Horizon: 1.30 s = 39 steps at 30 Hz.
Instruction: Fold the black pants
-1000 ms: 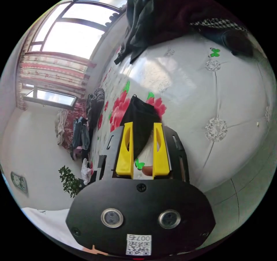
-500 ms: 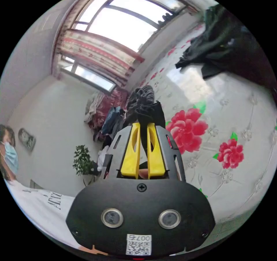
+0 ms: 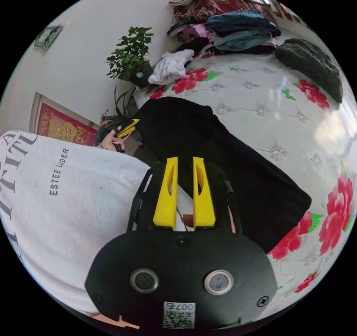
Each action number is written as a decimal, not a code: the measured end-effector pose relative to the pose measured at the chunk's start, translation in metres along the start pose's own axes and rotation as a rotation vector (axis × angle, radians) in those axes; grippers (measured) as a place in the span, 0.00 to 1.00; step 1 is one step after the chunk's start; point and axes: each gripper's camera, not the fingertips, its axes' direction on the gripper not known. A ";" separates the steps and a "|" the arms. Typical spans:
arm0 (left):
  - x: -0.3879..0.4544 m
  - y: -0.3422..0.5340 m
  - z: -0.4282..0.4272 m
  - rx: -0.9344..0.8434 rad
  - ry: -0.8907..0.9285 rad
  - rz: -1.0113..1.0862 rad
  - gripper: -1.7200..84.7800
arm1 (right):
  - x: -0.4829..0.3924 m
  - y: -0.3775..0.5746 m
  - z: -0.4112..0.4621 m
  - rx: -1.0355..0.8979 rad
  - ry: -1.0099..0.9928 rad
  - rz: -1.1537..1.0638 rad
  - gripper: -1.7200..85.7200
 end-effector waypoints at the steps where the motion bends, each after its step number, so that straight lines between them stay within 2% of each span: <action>1: 0.017 0.003 0.006 -0.002 0.006 0.057 0.08 | 0.008 0.002 -0.007 0.029 0.014 0.050 0.09; 3: 0.053 0.010 0.018 -0.010 0.026 0.190 0.08 | 0.022 0.008 -0.021 0.099 0.020 0.131 0.09; 6: 0.142 0.034 0.051 -0.091 0.055 0.519 0.08 | 0.041 0.029 -0.047 0.227 0.048 0.261 0.09; 8: 0.225 0.078 0.090 -0.197 0.095 0.853 0.08 | 0.055 0.048 -0.068 0.313 0.068 0.346 0.09; 9: 0.244 0.093 0.102 -0.233 0.113 0.939 0.08 | 0.058 0.054 -0.073 0.337 0.070 0.370 0.09; 11: 0.305 0.166 0.155 -0.433 0.239 1.218 0.08 | 0.073 0.078 -0.094 0.437 0.076 0.456 0.09; 12: 0.316 0.186 0.170 -0.497 0.280 1.272 0.08 | 0.077 0.085 -0.098 0.459 0.080 0.477 0.09; 14: 0.336 0.272 0.239 -0.781 0.396 1.420 0.09 | 0.089 0.109 -0.111 0.545 0.096 0.559 0.09; 15: 0.336 0.293 0.259 -0.862 0.396 1.443 0.10 | 0.093 0.115 -0.113 0.563 0.097 0.578 0.09; 17: 0.324 0.363 0.328 -1.062 0.236 1.519 0.12 | 0.106 0.137 -0.115 0.610 0.089 0.658 0.10; 21: 0.308 0.390 0.368 -1.049 0.124 1.527 0.12 | 0.122 0.159 -0.107 0.622 0.039 0.726 0.10; 24: 0.284 0.355 0.395 -0.953 -0.025 1.343 0.13 | 0.133 0.168 -0.092 0.580 0.003 0.762 0.11; 26: 0.253 0.320 0.415 -0.890 -0.124 1.149 0.14 | 0.144 0.168 -0.080 0.539 -0.040 0.783 0.12; 30: 0.208 0.299 0.448 -0.876 -0.195 0.950 0.16 | 0.158 0.158 -0.065 0.455 -0.068 0.779 0.12; 32: 0.189 0.310 0.484 -0.948 -0.206 0.900 0.17 | 0.167 0.143 -0.050 0.367 -0.091 0.756 0.12; 34: 0.184 0.326 0.513 -0.962 -0.236 0.927 0.17 | 0.166 0.128 -0.040 0.339 -0.082 0.726 0.11; 37: 0.198 0.348 0.561 -1.020 -0.262 1.025 0.11 | 0.165 0.092 -0.031 0.218 -0.034 0.664 0.10; 39: 0.219 0.354 0.581 -1.009 -0.232 1.093 0.08 | 0.170 0.073 -0.043 0.212 -0.043 0.626 0.09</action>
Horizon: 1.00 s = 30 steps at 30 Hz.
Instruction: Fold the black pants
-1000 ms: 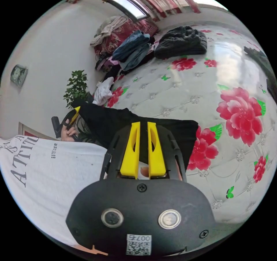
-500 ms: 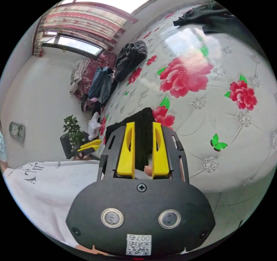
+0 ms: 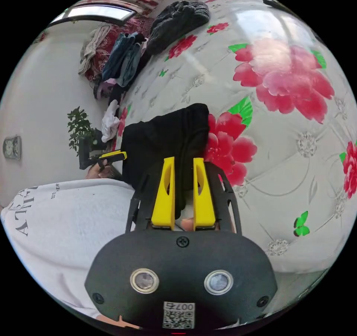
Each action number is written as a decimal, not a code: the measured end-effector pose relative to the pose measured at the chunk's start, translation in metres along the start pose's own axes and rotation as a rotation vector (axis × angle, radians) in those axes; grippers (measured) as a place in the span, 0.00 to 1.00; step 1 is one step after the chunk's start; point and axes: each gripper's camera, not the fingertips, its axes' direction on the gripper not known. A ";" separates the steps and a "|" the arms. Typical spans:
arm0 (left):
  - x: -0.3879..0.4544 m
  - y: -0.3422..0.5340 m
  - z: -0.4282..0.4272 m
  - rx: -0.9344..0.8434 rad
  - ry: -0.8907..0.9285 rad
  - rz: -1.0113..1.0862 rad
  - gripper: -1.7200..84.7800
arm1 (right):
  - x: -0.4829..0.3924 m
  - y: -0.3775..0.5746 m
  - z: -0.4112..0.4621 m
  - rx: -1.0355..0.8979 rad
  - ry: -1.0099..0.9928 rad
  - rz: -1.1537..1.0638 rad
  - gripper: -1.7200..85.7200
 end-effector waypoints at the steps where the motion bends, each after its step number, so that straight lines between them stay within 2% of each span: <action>1: 0.002 -0.020 -0.005 0.029 0.001 0.023 0.08 | -0.005 -0.014 -0.012 0.032 -0.049 -0.015 0.09; 5: -0.002 -0.117 -0.041 0.138 0.120 0.106 0.07 | -0.035 -0.090 -0.071 0.178 -0.123 -0.087 0.08; 8: 0.006 -0.207 -0.080 0.225 0.059 0.236 0.07 | -0.075 -0.166 -0.115 0.277 -0.113 -0.203 0.08; 12: -0.003 -0.329 -0.123 0.315 0.008 0.253 0.08 | -0.115 -0.267 -0.158 0.414 -0.098 -0.246 0.08; 14: -0.018 -0.395 -0.129 0.373 -0.157 0.207 0.11 | -0.131 -0.328 -0.166 0.513 0.000 -0.202 0.08; 16: -0.037 -0.423 -0.112 0.374 -0.289 0.132 0.12 | -0.135 -0.358 -0.158 0.550 0.127 -0.192 0.08; 18: -0.056 -0.429 -0.077 0.321 -0.312 0.075 0.12 | -0.128 -0.372 -0.135 0.529 0.211 -0.163 0.08; 21: -0.073 -0.399 0.004 0.200 -0.328 0.088 0.12 | -0.098 -0.352 -0.081 0.429 0.198 -0.142 0.08; 25: -0.073 -0.322 0.090 0.024 -0.448 0.134 0.12 | -0.041 -0.259 -0.038 0.314 0.316 -0.048 0.08; 27: -0.068 -0.286 0.108 -0.015 -0.473 0.140 0.12 | -0.023 -0.214 -0.052 0.314 0.420 0.000 0.08; 30: -0.062 -0.231 0.126 -0.062 -0.495 0.116 0.12 | -0.001 -0.150 -0.117 0.388 0.615 0.102 0.09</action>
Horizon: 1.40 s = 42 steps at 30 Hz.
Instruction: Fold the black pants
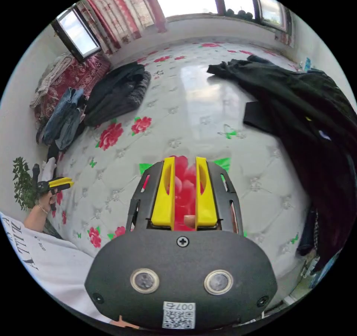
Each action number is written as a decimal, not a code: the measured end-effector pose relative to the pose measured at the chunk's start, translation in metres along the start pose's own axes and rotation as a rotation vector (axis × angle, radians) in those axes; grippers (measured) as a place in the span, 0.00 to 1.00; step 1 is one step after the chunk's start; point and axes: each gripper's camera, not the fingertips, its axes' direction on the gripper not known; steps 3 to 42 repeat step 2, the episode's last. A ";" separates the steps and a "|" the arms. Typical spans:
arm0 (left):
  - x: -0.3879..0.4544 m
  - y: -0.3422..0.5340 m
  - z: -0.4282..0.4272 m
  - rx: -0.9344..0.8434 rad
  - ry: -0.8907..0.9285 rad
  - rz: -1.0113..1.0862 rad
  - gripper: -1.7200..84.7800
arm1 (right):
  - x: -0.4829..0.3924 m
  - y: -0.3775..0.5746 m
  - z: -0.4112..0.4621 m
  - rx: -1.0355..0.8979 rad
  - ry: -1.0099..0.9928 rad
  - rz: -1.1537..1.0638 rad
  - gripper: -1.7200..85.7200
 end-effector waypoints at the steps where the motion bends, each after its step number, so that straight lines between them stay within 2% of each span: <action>1: 0.006 0.017 0.004 -0.021 0.006 -0.020 0.12 | 0.027 0.008 -0.031 0.044 0.082 0.040 0.09; 2: 0.010 0.031 0.008 -0.038 0.033 -0.046 0.11 | 0.053 0.013 -0.063 0.091 0.171 0.078 0.10; 42: 0.010 0.031 0.008 -0.038 0.033 -0.046 0.11 | 0.053 0.013 -0.063 0.091 0.171 0.078 0.10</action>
